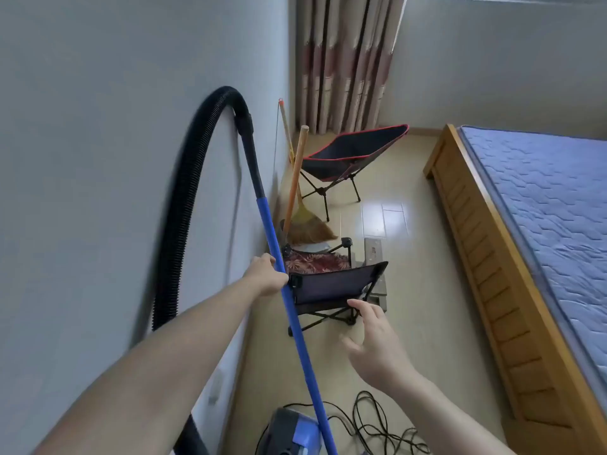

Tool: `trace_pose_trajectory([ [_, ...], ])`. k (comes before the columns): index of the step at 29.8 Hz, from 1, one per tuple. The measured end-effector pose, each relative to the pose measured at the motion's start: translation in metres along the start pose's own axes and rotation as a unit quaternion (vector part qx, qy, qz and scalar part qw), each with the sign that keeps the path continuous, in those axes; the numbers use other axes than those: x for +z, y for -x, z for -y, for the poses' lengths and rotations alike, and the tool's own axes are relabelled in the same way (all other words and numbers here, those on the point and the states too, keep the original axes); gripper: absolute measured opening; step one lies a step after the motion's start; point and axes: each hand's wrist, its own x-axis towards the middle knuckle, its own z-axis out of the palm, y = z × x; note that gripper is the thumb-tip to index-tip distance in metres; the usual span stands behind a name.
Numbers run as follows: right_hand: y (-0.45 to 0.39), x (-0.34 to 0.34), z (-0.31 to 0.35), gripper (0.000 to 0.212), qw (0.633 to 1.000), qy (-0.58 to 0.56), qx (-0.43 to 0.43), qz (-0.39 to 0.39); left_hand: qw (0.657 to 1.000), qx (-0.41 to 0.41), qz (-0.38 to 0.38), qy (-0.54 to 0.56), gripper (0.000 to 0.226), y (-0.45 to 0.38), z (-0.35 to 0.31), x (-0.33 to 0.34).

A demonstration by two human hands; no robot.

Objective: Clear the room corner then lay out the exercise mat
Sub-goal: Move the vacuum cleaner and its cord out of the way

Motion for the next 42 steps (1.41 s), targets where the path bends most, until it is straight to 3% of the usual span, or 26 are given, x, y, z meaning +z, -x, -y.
trace_pose_trajectory([
  [5, -0.064, 0.039, -0.057, 0.063, 1.0, 0.01, 0.001, 0.002, 0.997, -0.055, -0.017, 0.047, 0.076, -0.094, 0.011, 0.044],
  [10, -0.096, 0.066, -0.107, 0.063, 0.999, 0.038, 0.026, 0.016, 0.985, -0.093, -0.084, 0.117, 0.082, -0.162, 0.029, 0.085],
  [15, -0.12, 0.09, -0.146, 0.061, 0.998, 0.045, 0.036, 0.017, 0.972, -0.105, -0.095, 0.189, 0.057, -0.217, 0.044, 0.122],
  [21, -0.117, 0.106, -0.167, 0.06, 0.998, 0.029, 0.053, 0.028, 0.962, -0.099, -0.128, 0.219, 0.067, -0.24, 0.054, 0.144],
  [24, -0.119, 0.111, -0.172, 0.06, 0.998, 0.031, 0.054, 0.024, 0.951, -0.1, -0.144, 0.255, 0.058, -0.259, 0.063, 0.149],
  [32, -0.093, 0.111, -0.166, 0.06, 0.995, 0.021, 0.09, 0.034, 0.944, -0.083, -0.152, 0.281, 0.041, -0.211, 0.085, 0.159],
  [42, -0.033, 0.027, -0.069, 0.059, 0.998, -0.013, 0.06, -0.002, 0.97, 0.018, -0.028, 0.242, 0.035, -0.059, 0.04, 0.123],
])
